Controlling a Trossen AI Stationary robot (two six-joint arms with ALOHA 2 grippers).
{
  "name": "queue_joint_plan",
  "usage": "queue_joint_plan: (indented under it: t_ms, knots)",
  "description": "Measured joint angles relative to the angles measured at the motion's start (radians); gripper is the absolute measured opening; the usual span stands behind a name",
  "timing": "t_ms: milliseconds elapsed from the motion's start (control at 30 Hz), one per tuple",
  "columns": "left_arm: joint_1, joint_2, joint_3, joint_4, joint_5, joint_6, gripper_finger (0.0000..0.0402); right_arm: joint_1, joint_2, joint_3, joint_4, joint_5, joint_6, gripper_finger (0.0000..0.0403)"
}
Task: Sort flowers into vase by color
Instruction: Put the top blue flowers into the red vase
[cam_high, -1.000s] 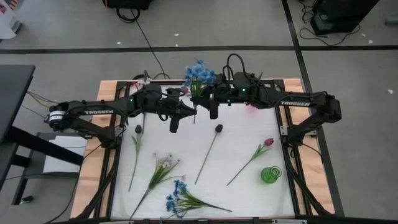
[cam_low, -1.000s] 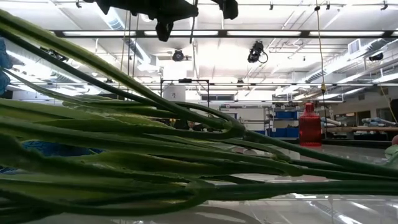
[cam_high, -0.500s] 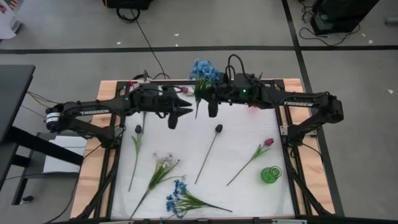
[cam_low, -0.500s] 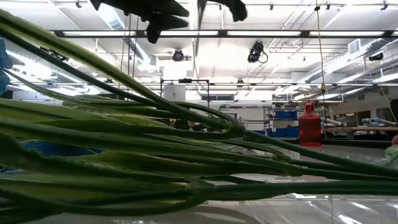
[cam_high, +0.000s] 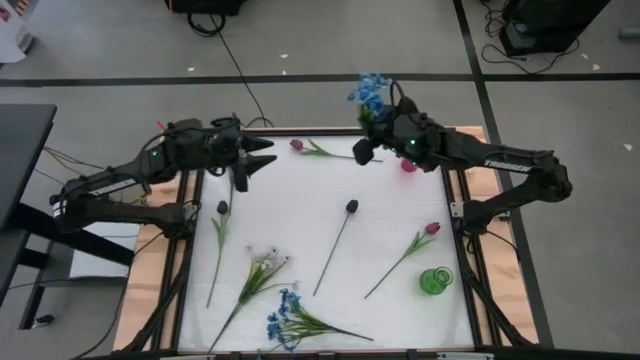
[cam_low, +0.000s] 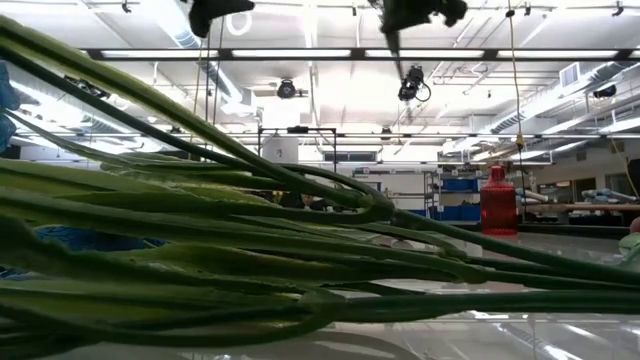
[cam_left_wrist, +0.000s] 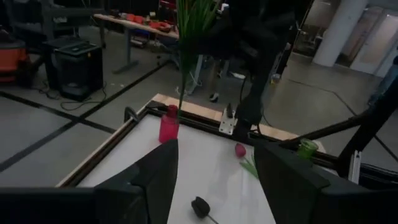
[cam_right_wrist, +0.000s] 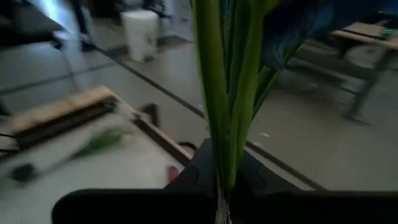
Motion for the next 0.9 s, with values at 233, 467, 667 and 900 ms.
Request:
queue_joint_plan:
  t_ms: [233,467,667,900]
  knots:
    - [-0.001,-0.024,0.0,0.0,0.0,-0.006,0.0217,-0.058,-0.168,-0.223,0.063,0.094,0.021,0.0018]
    - [-0.002,-0.02,0.0,-0.007,0.001,-0.008,0.0217,-0.122,-0.338,-0.353,0.118,0.17,-0.05,0.0018]
    - [-0.002,-0.021,0.0,-0.002,0.001,-0.011,0.0217,-0.161,-0.42,-0.38,0.104,0.175,-0.022,0.0018]
    - [-0.002,-0.021,0.0,0.0,0.001,-0.011,0.0217,-0.177,-0.44,-0.38,0.105,0.173,0.005,0.0018]
